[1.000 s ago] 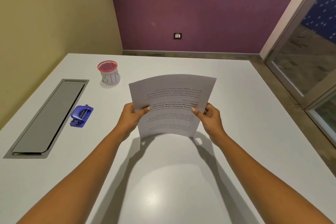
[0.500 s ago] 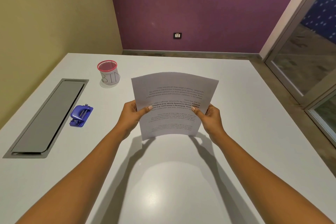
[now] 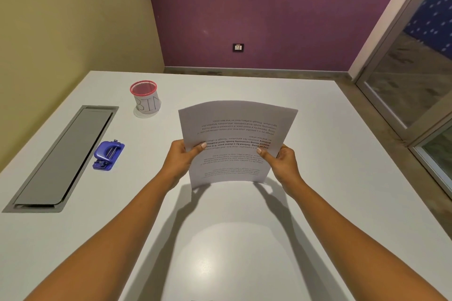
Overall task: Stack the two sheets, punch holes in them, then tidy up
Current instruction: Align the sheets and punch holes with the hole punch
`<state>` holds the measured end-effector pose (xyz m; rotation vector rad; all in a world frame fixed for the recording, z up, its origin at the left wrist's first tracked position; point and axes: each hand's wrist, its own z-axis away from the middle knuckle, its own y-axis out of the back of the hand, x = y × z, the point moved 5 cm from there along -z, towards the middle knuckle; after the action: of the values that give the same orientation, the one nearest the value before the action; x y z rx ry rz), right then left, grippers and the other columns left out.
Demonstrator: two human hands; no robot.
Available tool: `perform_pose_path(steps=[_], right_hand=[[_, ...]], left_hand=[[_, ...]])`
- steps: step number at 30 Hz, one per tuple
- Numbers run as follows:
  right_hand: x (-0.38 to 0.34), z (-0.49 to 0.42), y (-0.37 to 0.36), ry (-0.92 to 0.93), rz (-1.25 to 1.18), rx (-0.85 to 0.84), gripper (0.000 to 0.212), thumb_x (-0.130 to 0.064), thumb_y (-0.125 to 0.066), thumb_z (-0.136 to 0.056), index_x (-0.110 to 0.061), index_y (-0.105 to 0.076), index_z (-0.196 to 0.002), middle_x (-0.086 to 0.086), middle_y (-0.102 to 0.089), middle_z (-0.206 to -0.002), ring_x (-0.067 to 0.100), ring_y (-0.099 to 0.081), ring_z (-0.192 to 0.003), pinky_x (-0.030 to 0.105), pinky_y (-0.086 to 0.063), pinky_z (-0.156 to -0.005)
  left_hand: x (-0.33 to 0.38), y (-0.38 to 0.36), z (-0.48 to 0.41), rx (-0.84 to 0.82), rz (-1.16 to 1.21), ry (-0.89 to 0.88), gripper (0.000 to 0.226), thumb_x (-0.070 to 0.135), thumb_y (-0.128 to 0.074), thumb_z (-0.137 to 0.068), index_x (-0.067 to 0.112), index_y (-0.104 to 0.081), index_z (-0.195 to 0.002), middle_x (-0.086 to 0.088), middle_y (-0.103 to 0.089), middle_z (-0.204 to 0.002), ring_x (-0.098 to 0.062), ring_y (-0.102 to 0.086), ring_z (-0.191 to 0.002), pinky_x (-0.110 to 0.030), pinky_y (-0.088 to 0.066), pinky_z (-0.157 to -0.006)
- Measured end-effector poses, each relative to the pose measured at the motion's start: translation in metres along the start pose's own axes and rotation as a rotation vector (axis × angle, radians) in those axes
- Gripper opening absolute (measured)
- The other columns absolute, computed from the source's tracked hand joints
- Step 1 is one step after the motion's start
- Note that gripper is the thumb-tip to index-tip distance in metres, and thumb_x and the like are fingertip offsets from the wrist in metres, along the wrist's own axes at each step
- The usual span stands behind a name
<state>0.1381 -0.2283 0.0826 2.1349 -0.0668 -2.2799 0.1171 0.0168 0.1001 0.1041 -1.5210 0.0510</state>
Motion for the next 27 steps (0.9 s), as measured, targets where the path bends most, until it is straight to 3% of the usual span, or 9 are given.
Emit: perform_pose_path(steps=[4,7,10,12,15,17,22,25,27], right_hand=[[0.010,0.004,0.013,-0.048,0.041,-0.038,0.014,-0.011,-0.068,-0.082,-0.023,-0.065,-0.090,-0.012,-0.070,-0.090,-0.002,-0.068,-0.078,0.009,-0.052,-0.064],[0.022,0.010,0.025,-0.110,0.073,-0.080,0.008,-0.012,-0.069,-0.080,-0.018,-0.069,-0.085,-0.005,-0.073,-0.086,0.006,-0.070,-0.076,0.015,-0.054,-0.068],[0.033,0.014,0.029,-0.196,0.054,-0.118,0.016,-0.011,-0.067,-0.082,-0.009,-0.067,-0.098,0.004,-0.071,-0.088,0.014,-0.068,-0.081,0.026,-0.051,-0.078],[0.036,0.018,0.025,-0.251,-0.039,-0.135,0.008,-0.009,-0.063,-0.084,-0.008,-0.064,-0.092,0.005,-0.070,-0.089,0.013,-0.068,-0.082,0.027,-0.051,-0.078],[0.035,0.019,0.009,-0.279,-0.129,-0.163,0.005,-0.007,-0.059,-0.087,-0.012,-0.061,-0.088,0.005,-0.067,-0.090,0.015,-0.065,-0.085,0.026,-0.051,-0.078],[0.033,0.020,-0.004,-0.278,-0.186,-0.172,0.008,-0.006,-0.058,-0.087,-0.013,-0.060,-0.091,0.004,-0.066,-0.092,0.016,-0.064,-0.086,0.028,-0.052,-0.081],[0.027,0.015,-0.015,-0.229,-0.275,-0.088,0.021,-0.004,-0.057,-0.087,-0.017,-0.059,-0.103,0.002,-0.067,-0.104,0.018,-0.064,-0.093,0.035,-0.050,-0.088],[0.023,0.010,-0.002,-0.207,-0.229,-0.047,0.018,-0.005,-0.058,-0.086,-0.017,-0.059,-0.100,0.006,-0.066,-0.106,0.025,-0.061,-0.099,0.042,-0.047,-0.091],[0.019,0.006,0.010,-0.183,-0.209,-0.033,0.019,-0.005,-0.059,-0.086,-0.013,-0.060,-0.102,0.011,-0.065,-0.110,0.026,-0.063,-0.098,0.042,-0.050,-0.089]], left_hand=[[0.003,0.007,-0.001,0.062,0.047,0.009,0.011,0.016,-0.061,-0.087,0.021,-0.068,-0.094,0.015,-0.074,-0.081,-0.002,-0.069,-0.073,-0.015,-0.052,-0.064],[0.006,0.021,-0.001,0.167,0.151,0.019,0.011,0.016,-0.062,-0.086,0.024,-0.066,-0.093,0.012,-0.074,-0.085,-0.010,-0.070,-0.080,-0.025,-0.055,-0.073],[0.006,0.030,0.000,0.244,0.344,0.048,0.025,0.010,-0.060,-0.087,0.011,-0.060,-0.112,-0.001,-0.069,-0.100,-0.011,-0.068,-0.084,-0.037,-0.052,-0.089],[0.001,0.032,0.002,0.305,0.439,0.071,0.040,0.007,-0.058,-0.088,0.001,-0.049,-0.126,0.000,-0.070,-0.092,-0.002,-0.068,-0.077,-0.030,-0.051,-0.092],[-0.004,0.027,0.005,0.347,0.519,0.129,0.016,0.007,-0.058,-0.088,0.013,-0.054,-0.102,0.012,-0.072,-0.066,0.004,-0.068,-0.070,-0.019,-0.048,-0.087],[-0.005,0.022,0.007,0.347,0.551,0.150,0.011,0.008,-0.059,-0.087,0.018,-0.055,-0.089,0.011,-0.072,-0.070,-0.001,-0.068,-0.083,-0.024,-0.048,-0.092],[-0.004,0.024,0.007,0.288,0.562,0.116,0.039,-0.001,-0.059,-0.085,-0.001,-0.051,-0.123,-0.006,-0.066,-0.100,-0.006,-0.071,-0.075,-0.026,-0.059,-0.073],[-0.007,0.045,0.007,0.353,0.551,0.132,0.050,-0.006,-0.063,-0.079,-0.010,-0.048,-0.126,-0.015,-0.064,-0.105,-0.011,-0.070,-0.077,-0.021,-0.058,-0.063],[-0.009,0.060,0.005,0.379,0.517,0.122,0.047,-0.007,-0.065,-0.076,-0.007,-0.053,-0.121,-0.008,-0.070,-0.096,-0.010,-0.071,-0.074,-0.018,-0.056,-0.061]])
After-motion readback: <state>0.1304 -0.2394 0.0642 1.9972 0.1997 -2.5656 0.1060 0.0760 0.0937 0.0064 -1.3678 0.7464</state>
